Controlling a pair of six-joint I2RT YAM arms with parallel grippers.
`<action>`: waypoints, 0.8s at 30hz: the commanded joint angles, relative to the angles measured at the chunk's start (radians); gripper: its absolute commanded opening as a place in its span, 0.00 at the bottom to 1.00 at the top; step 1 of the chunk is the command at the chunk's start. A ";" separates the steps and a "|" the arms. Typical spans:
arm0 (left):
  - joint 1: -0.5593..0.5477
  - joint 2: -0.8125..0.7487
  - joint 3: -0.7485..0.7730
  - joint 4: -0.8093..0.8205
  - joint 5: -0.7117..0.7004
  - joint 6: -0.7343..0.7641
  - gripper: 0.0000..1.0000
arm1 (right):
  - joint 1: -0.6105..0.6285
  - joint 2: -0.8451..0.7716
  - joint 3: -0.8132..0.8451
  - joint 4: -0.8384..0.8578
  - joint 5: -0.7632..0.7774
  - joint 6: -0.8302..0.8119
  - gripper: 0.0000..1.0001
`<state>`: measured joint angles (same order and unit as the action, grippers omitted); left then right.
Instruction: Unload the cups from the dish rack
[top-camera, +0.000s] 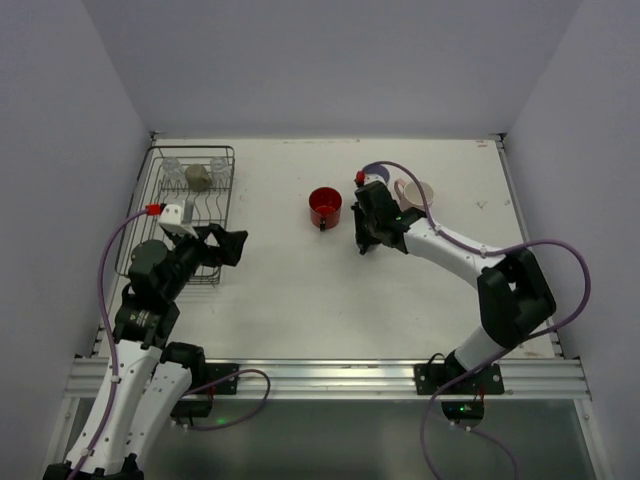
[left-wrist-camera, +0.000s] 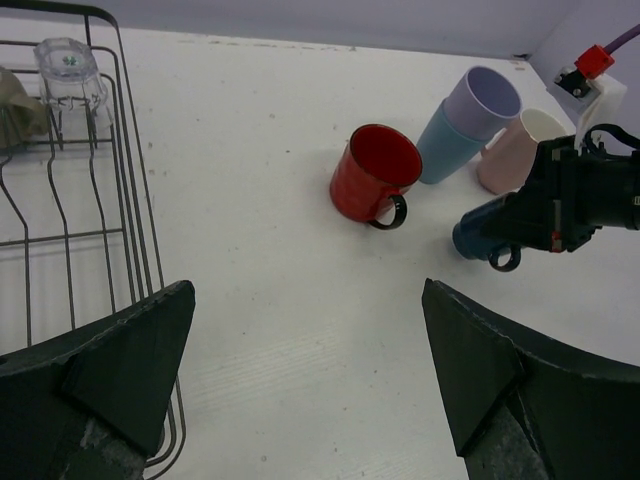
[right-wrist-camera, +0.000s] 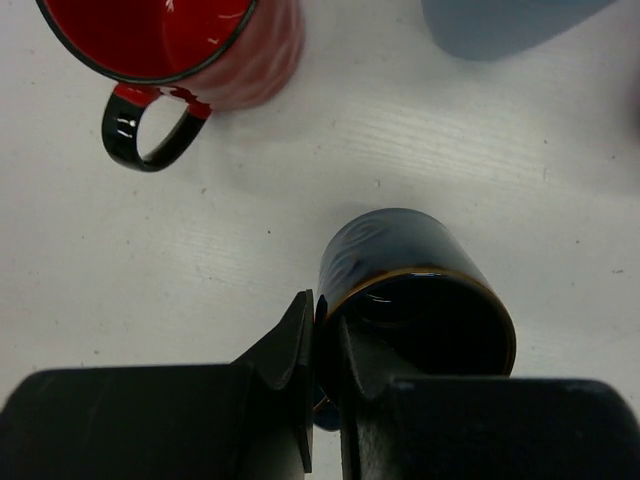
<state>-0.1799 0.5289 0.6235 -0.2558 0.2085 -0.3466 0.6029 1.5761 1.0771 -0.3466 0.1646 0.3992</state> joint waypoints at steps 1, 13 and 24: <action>-0.007 0.014 -0.001 0.001 -0.041 0.024 1.00 | 0.024 0.047 0.115 0.021 0.072 -0.051 0.00; -0.006 0.060 0.016 -0.022 -0.154 0.029 1.00 | 0.049 0.194 0.219 -0.002 0.056 -0.082 0.06; -0.004 0.163 0.091 -0.071 -0.353 0.005 1.00 | 0.052 0.082 0.195 -0.015 -0.049 -0.109 0.44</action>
<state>-0.1802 0.6441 0.6411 -0.3187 -0.0772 -0.3370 0.6498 1.7569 1.2552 -0.3676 0.1543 0.3130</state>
